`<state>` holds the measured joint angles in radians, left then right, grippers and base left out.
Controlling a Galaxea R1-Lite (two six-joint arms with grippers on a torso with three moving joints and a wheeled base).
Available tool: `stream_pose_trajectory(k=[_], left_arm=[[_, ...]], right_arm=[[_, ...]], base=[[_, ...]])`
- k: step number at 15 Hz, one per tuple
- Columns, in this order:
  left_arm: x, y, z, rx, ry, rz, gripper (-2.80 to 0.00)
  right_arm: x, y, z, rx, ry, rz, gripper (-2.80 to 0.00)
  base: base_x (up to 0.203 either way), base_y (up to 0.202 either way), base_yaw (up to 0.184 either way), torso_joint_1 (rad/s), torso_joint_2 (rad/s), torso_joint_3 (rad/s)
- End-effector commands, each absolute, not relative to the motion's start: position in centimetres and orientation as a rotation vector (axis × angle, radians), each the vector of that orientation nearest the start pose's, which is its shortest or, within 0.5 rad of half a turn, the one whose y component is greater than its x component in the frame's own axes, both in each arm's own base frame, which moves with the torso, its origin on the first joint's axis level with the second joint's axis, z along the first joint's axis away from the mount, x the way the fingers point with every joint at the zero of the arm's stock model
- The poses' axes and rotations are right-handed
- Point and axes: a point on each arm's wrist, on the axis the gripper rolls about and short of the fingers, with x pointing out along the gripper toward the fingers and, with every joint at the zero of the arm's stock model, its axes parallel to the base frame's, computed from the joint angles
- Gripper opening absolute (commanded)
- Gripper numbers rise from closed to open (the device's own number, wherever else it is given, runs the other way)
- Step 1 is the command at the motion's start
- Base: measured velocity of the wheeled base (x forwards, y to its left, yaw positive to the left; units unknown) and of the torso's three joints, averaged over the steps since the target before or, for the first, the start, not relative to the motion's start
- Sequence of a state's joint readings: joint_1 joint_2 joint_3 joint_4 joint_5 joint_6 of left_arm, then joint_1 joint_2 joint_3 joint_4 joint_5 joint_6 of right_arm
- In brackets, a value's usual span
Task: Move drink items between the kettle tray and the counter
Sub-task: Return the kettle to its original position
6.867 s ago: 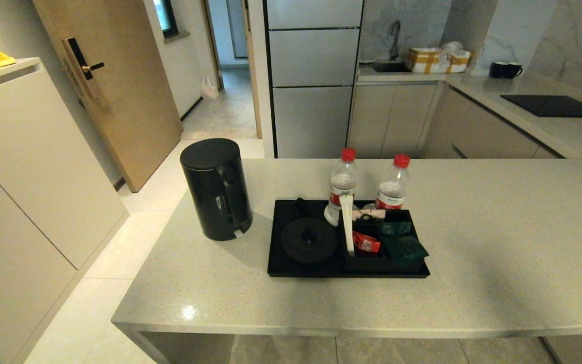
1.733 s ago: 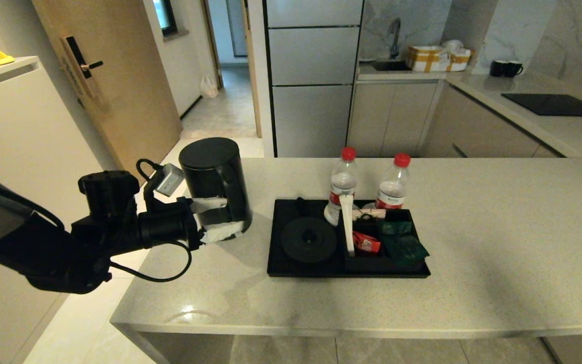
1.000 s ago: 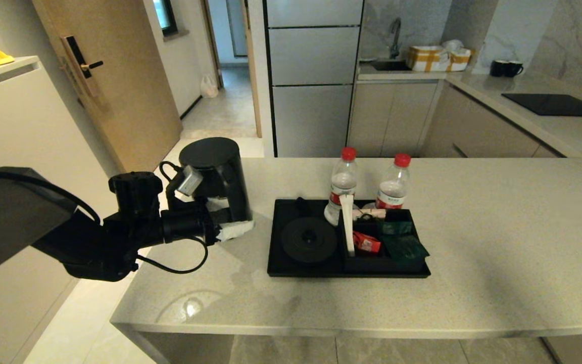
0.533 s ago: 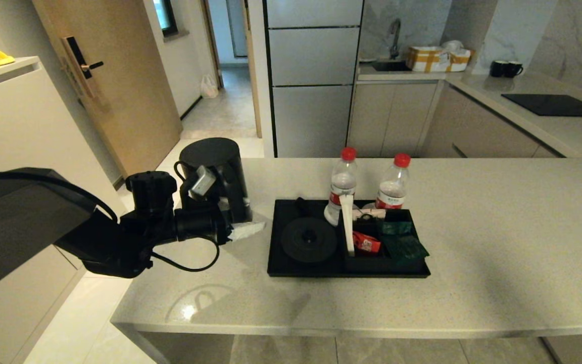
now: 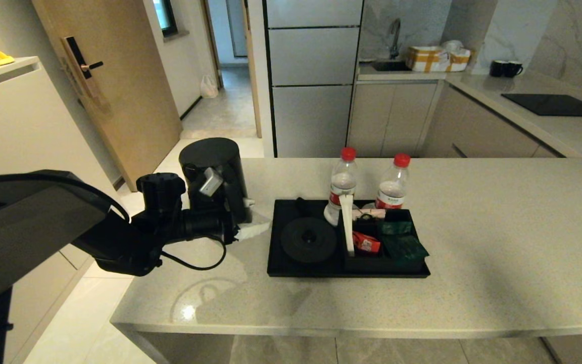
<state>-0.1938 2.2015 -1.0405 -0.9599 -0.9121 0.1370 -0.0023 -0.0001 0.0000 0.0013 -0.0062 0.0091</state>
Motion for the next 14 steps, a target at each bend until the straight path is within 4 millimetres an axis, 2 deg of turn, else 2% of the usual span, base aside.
stream_pose_trajectory(k=[1,5,14], left_arm=[[40.1,-9.7,8.3,0.043,0.135,-1.118,0.00],[40.3,-10.0,7.1,0.035,0.163,-1.125,0.00],[40.0,-10.2,7.0,0.036,0.168,-1.131,0.00]], right_arm=[[-2.3,0.0,7.5,0.009,-0.002,-0.008,-2.80],[-2.3,0.0,7.5,0.009,-0.002,-0.008,-2.80],[-2.3,0.0,7.5,0.009,-0.002,-0.008,-2.80]], base=[[0.000,0.000,0.000,0.000,0.00,0.000],[0.000,0.000,0.000,0.000,0.00,0.000],[0.000,0.000,0.000,0.000,0.00,0.000]])
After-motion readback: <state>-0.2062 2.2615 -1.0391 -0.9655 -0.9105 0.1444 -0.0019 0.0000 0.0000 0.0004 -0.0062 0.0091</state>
